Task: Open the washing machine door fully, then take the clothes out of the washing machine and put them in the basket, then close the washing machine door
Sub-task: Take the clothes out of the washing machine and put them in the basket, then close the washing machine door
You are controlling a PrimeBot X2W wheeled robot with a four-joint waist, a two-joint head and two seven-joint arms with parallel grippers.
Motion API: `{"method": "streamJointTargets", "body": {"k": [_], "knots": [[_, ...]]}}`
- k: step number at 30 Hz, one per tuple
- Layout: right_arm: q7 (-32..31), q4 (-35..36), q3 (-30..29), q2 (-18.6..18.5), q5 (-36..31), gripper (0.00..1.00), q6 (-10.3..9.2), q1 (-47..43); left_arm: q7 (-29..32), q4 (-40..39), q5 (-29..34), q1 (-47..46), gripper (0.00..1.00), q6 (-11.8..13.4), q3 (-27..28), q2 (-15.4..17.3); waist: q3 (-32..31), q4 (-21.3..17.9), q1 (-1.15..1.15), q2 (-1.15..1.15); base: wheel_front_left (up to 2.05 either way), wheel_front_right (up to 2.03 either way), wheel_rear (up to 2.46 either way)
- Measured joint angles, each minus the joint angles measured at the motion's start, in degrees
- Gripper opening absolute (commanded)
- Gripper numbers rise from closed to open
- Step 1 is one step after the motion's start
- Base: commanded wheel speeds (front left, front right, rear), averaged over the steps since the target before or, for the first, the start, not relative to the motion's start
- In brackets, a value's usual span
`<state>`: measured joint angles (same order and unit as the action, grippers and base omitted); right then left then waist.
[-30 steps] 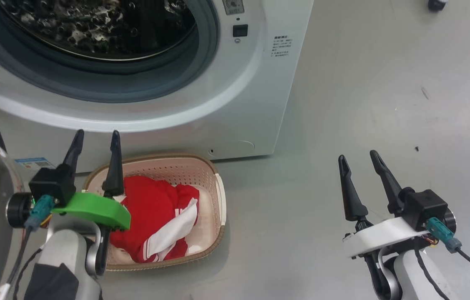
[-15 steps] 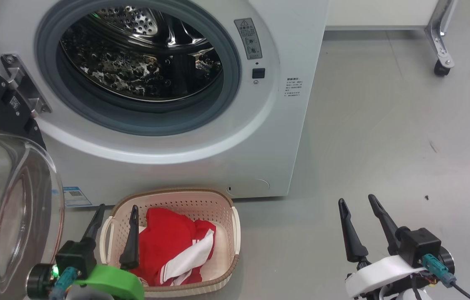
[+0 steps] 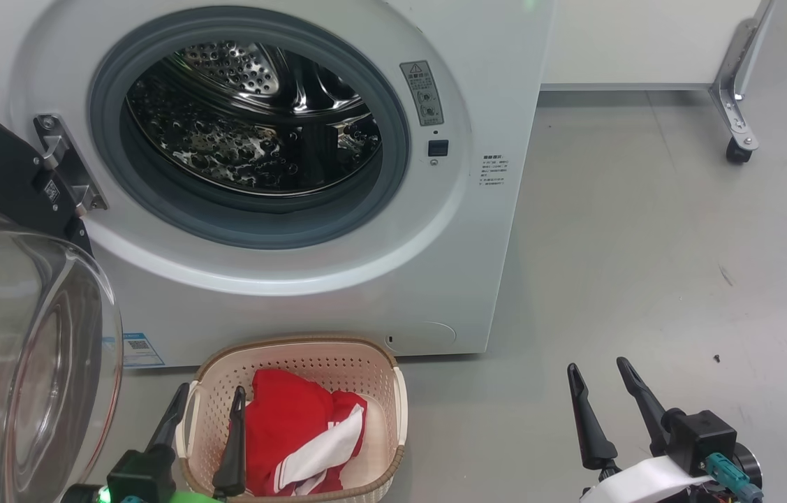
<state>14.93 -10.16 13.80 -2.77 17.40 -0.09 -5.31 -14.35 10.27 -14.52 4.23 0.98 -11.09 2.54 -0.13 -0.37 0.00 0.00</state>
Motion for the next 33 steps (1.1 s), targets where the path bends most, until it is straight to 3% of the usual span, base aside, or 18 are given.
{"method": "streamJointTargets", "body": {"k": [33], "knots": [[0.0,1.68,-0.2,0.18,-0.34,1.0,-0.03,-1.13,3.21,-9.36,0.26,5.38,1.0,1.75,-0.48,0.37,0.57,-0.37,0.0,0.0,0.0,0.0,0.0]]}}
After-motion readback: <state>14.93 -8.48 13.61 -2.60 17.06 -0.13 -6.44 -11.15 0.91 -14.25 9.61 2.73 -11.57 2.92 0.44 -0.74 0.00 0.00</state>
